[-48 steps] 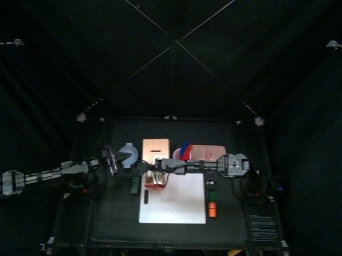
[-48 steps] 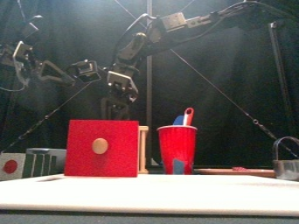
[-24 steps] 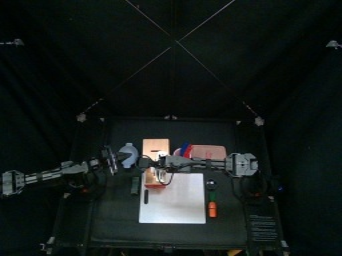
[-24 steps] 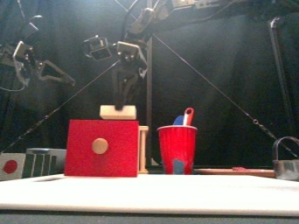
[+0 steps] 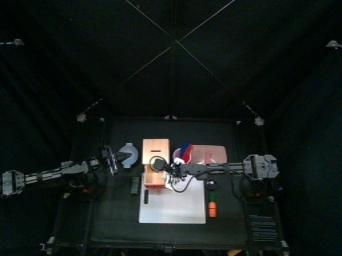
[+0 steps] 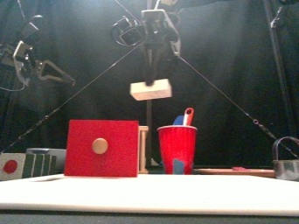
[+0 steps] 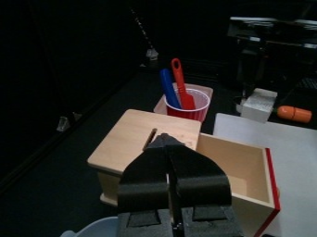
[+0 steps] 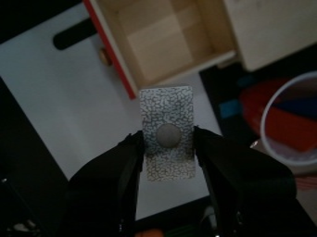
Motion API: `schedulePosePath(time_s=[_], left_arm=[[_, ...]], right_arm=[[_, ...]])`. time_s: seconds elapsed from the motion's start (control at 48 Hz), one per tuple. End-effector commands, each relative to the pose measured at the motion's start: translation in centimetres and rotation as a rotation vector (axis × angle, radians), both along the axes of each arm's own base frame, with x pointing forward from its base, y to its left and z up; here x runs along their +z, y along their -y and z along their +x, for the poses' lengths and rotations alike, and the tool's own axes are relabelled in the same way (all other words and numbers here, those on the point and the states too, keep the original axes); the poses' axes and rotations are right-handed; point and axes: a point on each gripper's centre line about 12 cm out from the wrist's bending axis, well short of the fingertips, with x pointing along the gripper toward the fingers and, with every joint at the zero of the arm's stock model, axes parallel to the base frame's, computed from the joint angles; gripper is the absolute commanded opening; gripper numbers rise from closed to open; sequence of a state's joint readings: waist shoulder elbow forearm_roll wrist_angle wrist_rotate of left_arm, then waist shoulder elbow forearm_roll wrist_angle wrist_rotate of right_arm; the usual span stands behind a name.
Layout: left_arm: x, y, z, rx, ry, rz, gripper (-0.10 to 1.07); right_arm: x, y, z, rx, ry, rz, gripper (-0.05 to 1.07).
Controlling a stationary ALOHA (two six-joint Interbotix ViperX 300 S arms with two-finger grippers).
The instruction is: Place rice on cutting board
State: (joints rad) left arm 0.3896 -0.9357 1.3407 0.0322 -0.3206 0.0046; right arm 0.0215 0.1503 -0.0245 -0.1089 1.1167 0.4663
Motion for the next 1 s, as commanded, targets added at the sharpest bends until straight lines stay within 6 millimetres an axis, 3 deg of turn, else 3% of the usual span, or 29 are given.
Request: schedulePosePath(time_s=[0.0,0.167,0.292,0.583,0.979], left_arm=[[1.3,-0.2,0.4,-0.001,0.031,0.017,0.11],[1.3,-0.2,0.4,-0.001,0.032,0.018,0.11],[1.3,-0.2,0.4,0.000,0.034,0.015,0.11],[1.3,-0.2,0.4,0.001,0.036,0.013,0.11],[1.6,-0.2,0.5,0.002,0.054,0.018,0.11]], right_arm=[[2.2,-0.8,-1.8,-0.043,0.056,0.005,0.70],[0.7,-2.6,-3.7,-0.180,0.045,0.026,0.70],[-1.7,-4.0,-5.1,-0.303,0.034,0.079,0.70],[-6.3,-6.8,-6.5,-0.604,0.080,0.235,0.70],[-10.0,-7.6,-8.1,-0.924,0.098,0.265,0.71]])
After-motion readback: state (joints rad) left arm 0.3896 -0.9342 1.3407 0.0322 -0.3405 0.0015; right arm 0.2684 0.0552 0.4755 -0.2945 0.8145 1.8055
